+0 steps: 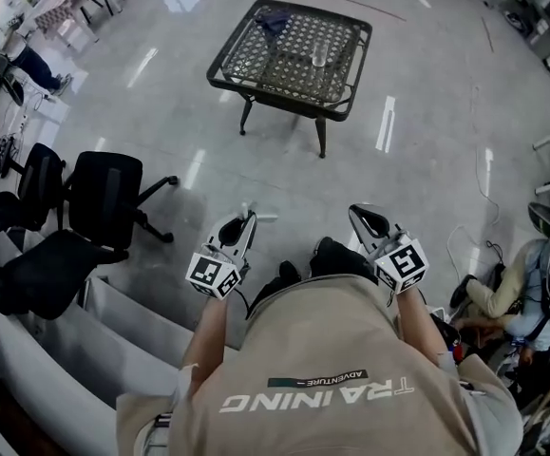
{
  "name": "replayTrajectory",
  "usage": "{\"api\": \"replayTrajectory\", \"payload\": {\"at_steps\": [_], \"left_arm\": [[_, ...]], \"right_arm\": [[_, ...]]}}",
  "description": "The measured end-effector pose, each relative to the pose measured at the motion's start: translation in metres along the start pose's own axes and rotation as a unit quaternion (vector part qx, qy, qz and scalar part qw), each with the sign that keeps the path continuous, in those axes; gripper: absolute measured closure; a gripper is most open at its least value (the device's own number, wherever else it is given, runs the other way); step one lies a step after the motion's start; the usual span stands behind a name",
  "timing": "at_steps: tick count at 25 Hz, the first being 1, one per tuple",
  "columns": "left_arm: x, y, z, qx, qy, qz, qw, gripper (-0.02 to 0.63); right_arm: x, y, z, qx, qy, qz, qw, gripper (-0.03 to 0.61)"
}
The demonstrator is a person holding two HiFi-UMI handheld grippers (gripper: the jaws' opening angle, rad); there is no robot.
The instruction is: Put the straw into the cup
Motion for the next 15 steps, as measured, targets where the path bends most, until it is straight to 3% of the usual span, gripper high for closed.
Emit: {"api": "replayTrajectory", "payload": {"at_steps": [7, 15], "left_arm": [[0.025, -0.038, -0.018, 0.037, 0.01, 0.007, 0.9993, 0.568], [0.072, -0.124, -0.012, 0.022, -0.029, 0.012, 0.9992, 0.568]], "right_arm": [[0.002, -0.035, 0.063, -0.016, 0.005, 0.031, 0.999, 0.56], [-0.015, -0.045, 0.136, -0.038, -0.027, 0.057, 0.997, 0.56]]}}
Point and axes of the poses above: the fingertips, and each gripper's own axes: y backward along the fingers, z to its right, x out of its top, the point moved 10 cm from there along y, backward along the fingers, and after that the axes turned 11 degrees about y, right-handed, at the moved point
